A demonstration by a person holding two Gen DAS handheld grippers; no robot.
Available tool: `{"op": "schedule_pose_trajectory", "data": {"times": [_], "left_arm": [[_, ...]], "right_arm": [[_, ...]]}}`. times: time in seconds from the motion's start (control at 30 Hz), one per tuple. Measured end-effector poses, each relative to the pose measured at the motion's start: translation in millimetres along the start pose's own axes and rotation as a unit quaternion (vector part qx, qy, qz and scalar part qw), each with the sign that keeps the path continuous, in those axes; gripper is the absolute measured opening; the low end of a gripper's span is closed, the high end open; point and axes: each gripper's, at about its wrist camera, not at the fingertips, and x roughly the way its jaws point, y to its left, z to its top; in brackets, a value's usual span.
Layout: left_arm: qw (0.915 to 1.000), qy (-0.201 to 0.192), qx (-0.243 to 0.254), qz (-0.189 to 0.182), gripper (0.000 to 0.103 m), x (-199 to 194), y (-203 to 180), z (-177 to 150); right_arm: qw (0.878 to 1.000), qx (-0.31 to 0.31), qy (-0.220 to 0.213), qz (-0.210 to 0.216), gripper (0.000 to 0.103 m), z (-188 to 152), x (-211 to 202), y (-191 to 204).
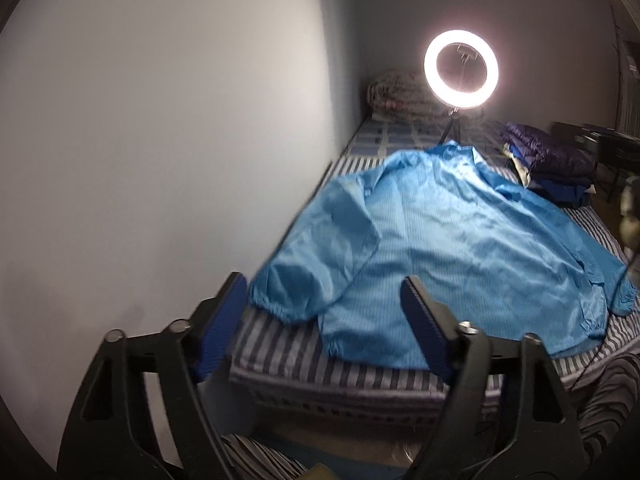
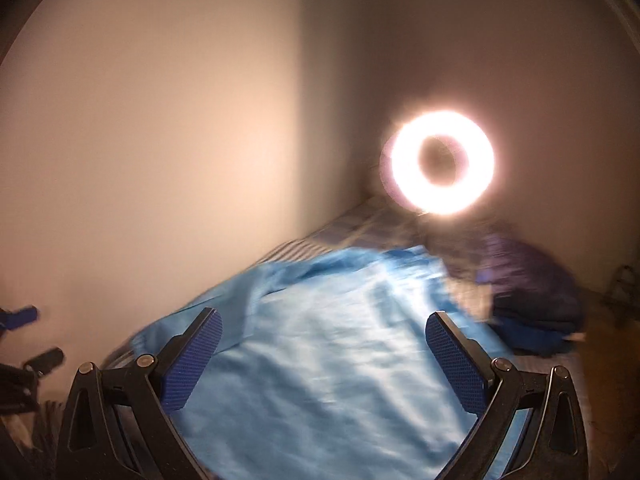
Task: Fold large clothes
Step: 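Grasp the blue coat sleeve cuff with the right gripper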
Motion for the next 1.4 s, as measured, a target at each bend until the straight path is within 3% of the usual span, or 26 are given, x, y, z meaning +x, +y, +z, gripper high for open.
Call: {"op": "schedule_pose_trajectory", "data": {"times": [0.07,0.13,0.23,0.3,0.43,0.53,0.7,0.93,0.97,1.03,1.1,1.17,1.2,1.3,1.4], "left_arm": [[0.9998,0.017,-0.008,-0.003,0.066,8.0,5.6,-7.3],[0.9993,0.033,-0.015,-0.007,0.051,14.9,11.8,-13.4],[0.9983,0.05,-0.028,-0.016,0.038,22.4,20.4,-22.3],[0.9976,0.057,-0.035,-0.019,0.037,27.6,24.1,-26.8],[0.9961,0.071,-0.048,-0.02,0.036,35.9,30.6,-36.1],[0.9949,0.078,-0.061,-0.019,0.036,36.5,39.0,-41.8],[0.9923,0.091,-0.084,-0.011,0.036,35.3,56.9,-52.0],[0.9882,0.107,-0.11,0.001,0.032,34.5,79.6,-63.8],[0.9875,0.109,-0.113,0.001,0.032,35.5,82.0,-65.3],[0.9867,0.114,-0.116,0.0,0.032,40.1,83.4,-67.6],[0.9863,0.116,-0.117,-0.002,0.032,40.3,83.9,-69.0],[0.9864,0.116,-0.116,-0.006,0.032,42.6,83.5,-70.3],[0.9866,0.115,-0.115,-0.008,0.032,43.7,83.5,-70.2],[0.9876,0.11,-0.112,-0.009,0.032,44.0,82.0,-68.3],[0.9883,0.104,-0.111,-0.011,0.032,42.8,82.4,-66.5]], "right_arm": [[0.999,0.008,0.029,0.038,0.091,-1.5,30.0,9.4],[0.994,0.029,0.074,0.081,0.074,-8.2,68.5,14.7],[0.982,0.046,0.132,0.13,0.051,-21.8,119.3,23.7],[0.974,0.043,0.161,0.154,0.04,-30.6,143.7,37.0],[0.953,0.039,0.201,0.223,0.04,-40.8,176.0,74.0],[0.944,-0.001,0.207,0.259,0.04,-45.2,189.2,111.5],[0.915,-0.059,0.238,0.32,0.04,-62.5,219.0,183.6],[0.888,-0.125,0.295,0.331,0.04,-111.2,255.9,246.4],[0.885,-0.135,0.298,0.33,0.044,-115.6,256.7,251.0],[0.884,-0.155,0.298,0.326,0.063,-123.4,256.4,258.3],[0.886,-0.172,0.294,0.316,0.063,-128.1,260.4,263.6],[0.886,-0.195,0.296,0.298,0.047,-134.2,261.9,269.1],[0.886,-0.206,0.3,0.287,0.029,-137.9,264.0,270.7],[0.884,-0.199,0.299,0.3,0.011,-136.7,252.3,272.8],[0.894,-0.179,0.272,0.306,0.008,-119.2,235.7,255.6]]}}
